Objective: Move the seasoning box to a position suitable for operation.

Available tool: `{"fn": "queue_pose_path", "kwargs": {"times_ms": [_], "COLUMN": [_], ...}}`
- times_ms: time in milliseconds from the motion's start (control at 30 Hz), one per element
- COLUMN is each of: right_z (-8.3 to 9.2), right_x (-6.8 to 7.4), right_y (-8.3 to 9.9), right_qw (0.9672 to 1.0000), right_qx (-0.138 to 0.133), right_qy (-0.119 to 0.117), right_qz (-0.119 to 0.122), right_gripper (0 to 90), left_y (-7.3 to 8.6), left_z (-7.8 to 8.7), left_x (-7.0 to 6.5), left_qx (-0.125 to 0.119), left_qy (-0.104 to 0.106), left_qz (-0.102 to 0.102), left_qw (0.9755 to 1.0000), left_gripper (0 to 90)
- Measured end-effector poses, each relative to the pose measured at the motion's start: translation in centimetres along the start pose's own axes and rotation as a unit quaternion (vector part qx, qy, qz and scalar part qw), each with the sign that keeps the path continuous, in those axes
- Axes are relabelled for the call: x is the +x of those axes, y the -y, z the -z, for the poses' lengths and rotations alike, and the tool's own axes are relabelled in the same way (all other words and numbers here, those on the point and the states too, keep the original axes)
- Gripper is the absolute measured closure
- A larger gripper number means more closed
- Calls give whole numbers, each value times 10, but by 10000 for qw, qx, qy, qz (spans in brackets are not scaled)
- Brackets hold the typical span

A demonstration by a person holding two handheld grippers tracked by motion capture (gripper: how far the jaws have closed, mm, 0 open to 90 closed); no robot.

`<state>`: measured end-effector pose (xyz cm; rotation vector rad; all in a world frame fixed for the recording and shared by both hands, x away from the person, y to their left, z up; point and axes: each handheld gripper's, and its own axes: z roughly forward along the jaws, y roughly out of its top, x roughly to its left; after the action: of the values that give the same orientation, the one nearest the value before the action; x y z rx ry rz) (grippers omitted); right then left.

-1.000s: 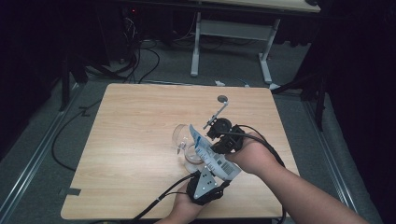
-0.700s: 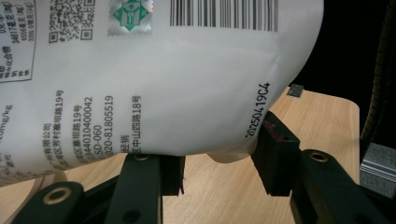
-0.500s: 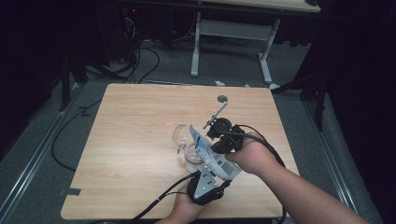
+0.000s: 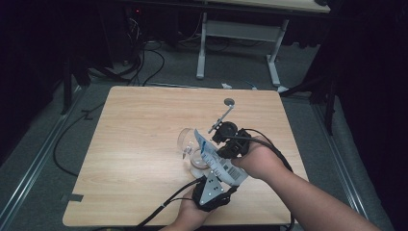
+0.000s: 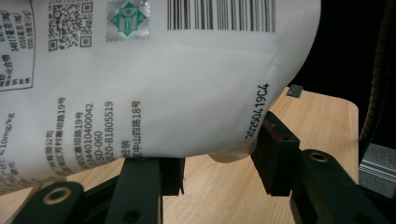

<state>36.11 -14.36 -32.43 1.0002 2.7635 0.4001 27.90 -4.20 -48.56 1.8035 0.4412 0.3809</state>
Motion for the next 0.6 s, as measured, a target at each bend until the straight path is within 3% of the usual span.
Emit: {"fn": "queue_pose_path", "kwargs": {"times_ms": [600], "right_z": [1], "right_x": [1], "right_y": [-3], "right_qw": [10000], "right_qx": [-11], "right_qy": [-10], "right_qz": [99], "right_gripper": [900], "left_y": [-1], "left_z": [1], "left_x": [1], "left_qx": [-39], "left_qy": [-17], "left_qz": [0], "left_qw": [10000], "left_gripper": [586]}}
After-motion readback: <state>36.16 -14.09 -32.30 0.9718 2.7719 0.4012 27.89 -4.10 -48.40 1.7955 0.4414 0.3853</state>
